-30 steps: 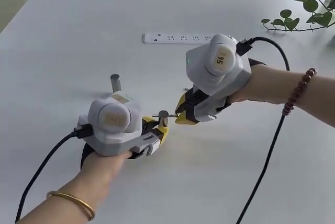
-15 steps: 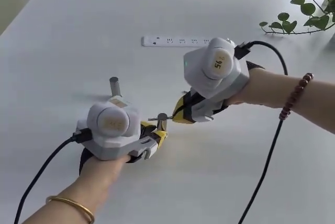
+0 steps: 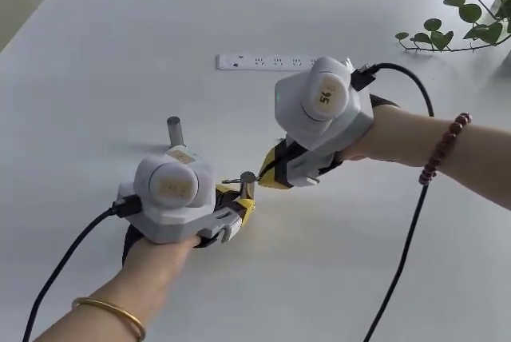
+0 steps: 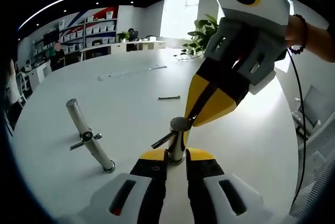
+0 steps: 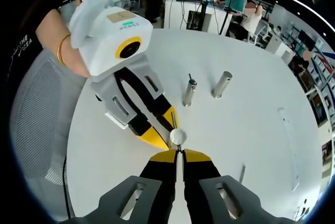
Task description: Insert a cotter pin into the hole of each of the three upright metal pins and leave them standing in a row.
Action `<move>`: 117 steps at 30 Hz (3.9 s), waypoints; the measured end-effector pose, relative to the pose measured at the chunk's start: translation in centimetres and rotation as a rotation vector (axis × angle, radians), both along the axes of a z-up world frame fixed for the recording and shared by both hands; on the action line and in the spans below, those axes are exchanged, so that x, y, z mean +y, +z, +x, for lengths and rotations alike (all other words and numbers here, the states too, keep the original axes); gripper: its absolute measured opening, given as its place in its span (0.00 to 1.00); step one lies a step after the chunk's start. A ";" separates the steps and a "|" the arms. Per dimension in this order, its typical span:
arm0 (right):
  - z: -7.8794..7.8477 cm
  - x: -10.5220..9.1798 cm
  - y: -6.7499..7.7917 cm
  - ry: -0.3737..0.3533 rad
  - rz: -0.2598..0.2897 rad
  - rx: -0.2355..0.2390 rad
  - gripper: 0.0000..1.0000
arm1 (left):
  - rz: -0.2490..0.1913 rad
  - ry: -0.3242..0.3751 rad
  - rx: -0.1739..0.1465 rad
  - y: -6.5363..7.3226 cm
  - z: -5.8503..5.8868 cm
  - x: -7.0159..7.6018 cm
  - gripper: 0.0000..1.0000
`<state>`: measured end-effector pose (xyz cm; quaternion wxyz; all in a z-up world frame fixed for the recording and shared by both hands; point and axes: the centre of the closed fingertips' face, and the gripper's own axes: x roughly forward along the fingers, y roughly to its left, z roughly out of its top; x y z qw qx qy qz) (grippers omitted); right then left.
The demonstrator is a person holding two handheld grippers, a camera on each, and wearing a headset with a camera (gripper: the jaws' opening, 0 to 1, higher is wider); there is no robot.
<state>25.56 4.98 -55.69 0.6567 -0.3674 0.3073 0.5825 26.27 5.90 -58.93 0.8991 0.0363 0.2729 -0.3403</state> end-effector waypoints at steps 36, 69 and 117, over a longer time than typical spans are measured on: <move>0.2 2.2 -1.3 -0.092 0.090 0.081 0.14 | 0.013 0.038 -0.020 0.6 -1.4 2.3 0.31; 1.3 3.2 -0.7 -0.094 0.124 0.089 0.08 | -0.016 0.084 -0.035 3.8 -3.4 5.7 0.46; 3.9 4.0 0.8 -0.203 0.261 0.153 0.26 | -0.005 0.158 -0.076 5.2 -3.9 9.1 0.62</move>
